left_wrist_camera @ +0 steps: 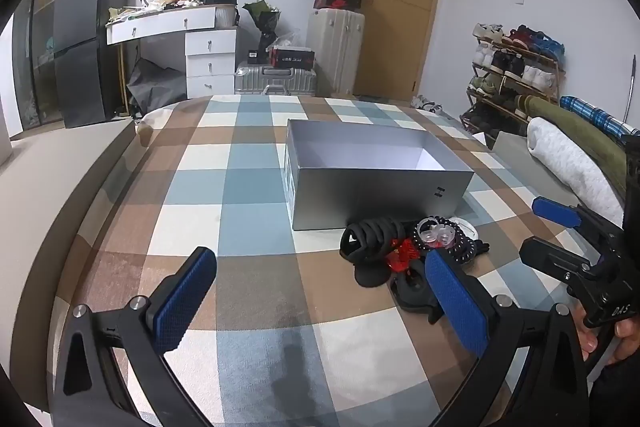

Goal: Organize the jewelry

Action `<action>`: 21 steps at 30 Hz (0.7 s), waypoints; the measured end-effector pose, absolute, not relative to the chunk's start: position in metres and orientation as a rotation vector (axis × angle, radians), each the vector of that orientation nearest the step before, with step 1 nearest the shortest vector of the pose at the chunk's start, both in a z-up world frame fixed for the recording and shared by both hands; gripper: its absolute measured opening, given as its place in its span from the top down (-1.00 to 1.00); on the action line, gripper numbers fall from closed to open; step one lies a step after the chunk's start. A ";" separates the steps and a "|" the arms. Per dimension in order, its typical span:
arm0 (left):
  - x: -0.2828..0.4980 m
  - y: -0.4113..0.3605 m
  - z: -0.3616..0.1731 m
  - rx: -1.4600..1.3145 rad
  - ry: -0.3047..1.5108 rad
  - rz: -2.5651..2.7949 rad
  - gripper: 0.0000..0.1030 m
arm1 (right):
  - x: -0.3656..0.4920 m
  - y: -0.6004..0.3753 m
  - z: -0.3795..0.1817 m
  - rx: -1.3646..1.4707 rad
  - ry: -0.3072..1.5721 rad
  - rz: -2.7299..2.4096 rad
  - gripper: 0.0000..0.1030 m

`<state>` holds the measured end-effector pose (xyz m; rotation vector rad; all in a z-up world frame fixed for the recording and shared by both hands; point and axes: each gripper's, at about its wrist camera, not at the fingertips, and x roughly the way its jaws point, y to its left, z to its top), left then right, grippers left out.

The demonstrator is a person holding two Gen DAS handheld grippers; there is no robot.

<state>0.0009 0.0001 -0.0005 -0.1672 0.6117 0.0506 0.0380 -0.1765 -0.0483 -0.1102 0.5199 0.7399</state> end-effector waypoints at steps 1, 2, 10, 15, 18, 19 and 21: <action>0.001 0.000 0.000 -0.168 0.611 0.050 -0.98 | 0.038 -0.176 -0.049 -0.110 0.521 0.737 -1.00; 0.001 0.003 -0.003 -0.170 0.610 0.049 -0.98 | 0.039 -0.176 -0.049 -0.109 0.522 0.737 -1.00; 0.000 0.004 -0.003 -0.175 0.605 0.049 -0.98 | 0.040 -0.176 -0.051 -0.107 0.534 0.733 -1.00; 0.001 0.002 -0.002 -0.168 0.608 0.052 -0.98 | 0.043 -0.174 -0.050 -0.106 0.544 0.732 -1.00; 0.001 0.001 -0.002 -0.166 0.608 0.053 -0.98 | 0.043 -0.175 -0.051 -0.106 0.540 0.732 -1.00; 0.001 0.002 -0.002 -0.165 0.607 0.053 -0.98 | 0.043 -0.176 -0.050 -0.105 0.540 0.733 -1.00; 0.001 0.002 -0.002 -0.165 0.607 0.052 -0.98 | 0.042 -0.175 -0.051 -0.105 0.540 0.731 -1.00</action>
